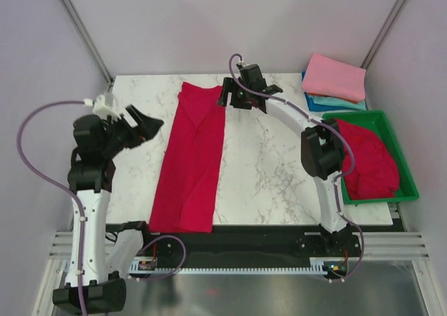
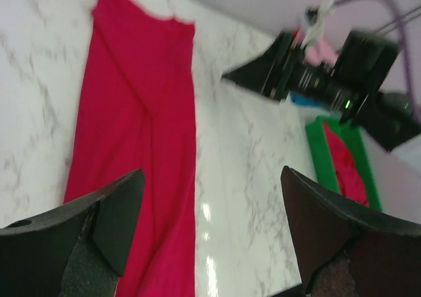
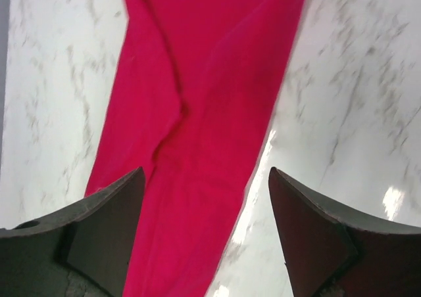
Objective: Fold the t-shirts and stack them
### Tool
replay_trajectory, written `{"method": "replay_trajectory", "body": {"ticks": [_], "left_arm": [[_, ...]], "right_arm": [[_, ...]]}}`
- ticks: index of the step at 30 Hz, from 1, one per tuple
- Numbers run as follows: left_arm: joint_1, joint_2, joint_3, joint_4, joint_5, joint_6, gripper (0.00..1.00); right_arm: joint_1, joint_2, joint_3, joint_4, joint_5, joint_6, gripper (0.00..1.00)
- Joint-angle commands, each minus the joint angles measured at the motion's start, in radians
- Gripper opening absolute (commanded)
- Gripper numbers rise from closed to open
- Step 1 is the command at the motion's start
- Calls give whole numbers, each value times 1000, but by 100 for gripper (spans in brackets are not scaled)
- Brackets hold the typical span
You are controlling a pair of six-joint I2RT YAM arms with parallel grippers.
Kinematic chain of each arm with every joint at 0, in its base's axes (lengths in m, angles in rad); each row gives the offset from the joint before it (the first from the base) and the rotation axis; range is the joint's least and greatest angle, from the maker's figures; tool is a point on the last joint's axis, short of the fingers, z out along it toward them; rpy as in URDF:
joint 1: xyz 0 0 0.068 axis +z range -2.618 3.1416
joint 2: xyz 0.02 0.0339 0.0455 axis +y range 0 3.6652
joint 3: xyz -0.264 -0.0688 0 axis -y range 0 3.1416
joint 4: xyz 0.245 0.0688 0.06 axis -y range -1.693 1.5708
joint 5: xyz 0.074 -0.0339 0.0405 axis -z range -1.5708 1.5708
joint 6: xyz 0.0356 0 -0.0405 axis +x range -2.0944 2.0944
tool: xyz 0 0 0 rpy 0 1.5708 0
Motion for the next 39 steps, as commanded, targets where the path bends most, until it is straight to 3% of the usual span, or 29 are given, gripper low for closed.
{"method": "replay_trajectory", "body": {"ticks": [1,6,12,15,19,25,27,30,31,34,37,39], "left_arm": [[-10,-107,-218,-63,24,27,91],[-41,-262,-353,-63,-8,42,90],[-50,-250,-387,-49,-58,62,87],[-53,-231,-390,-46,-56,56,83],[-58,-212,-389,-48,-62,57,80],[-58,-189,-390,-52,-72,59,79],[-58,-182,-390,-52,-73,59,79],[-58,-164,-389,-52,-75,57,79],[-58,-162,-389,-52,-78,57,79],[-56,-162,-389,-52,-81,57,79],[-58,-165,-392,-54,-93,54,79],[-58,-161,-393,-55,-113,48,79]], "right_arm": [[-49,166,207,13,-99,-13,83],[-67,468,512,26,-142,8,82],[-81,644,559,206,-128,118,71],[-81,678,532,258,-99,146,55],[-96,679,485,310,-90,149,17],[-233,635,551,218,-76,30,10],[-271,657,593,253,-106,29,12],[-279,739,606,447,-270,98,31],[-276,771,626,483,-302,150,60],[-250,855,752,520,-382,177,98],[-236,694,574,523,-364,116,98],[-233,471,290,522,-277,91,98]]}}
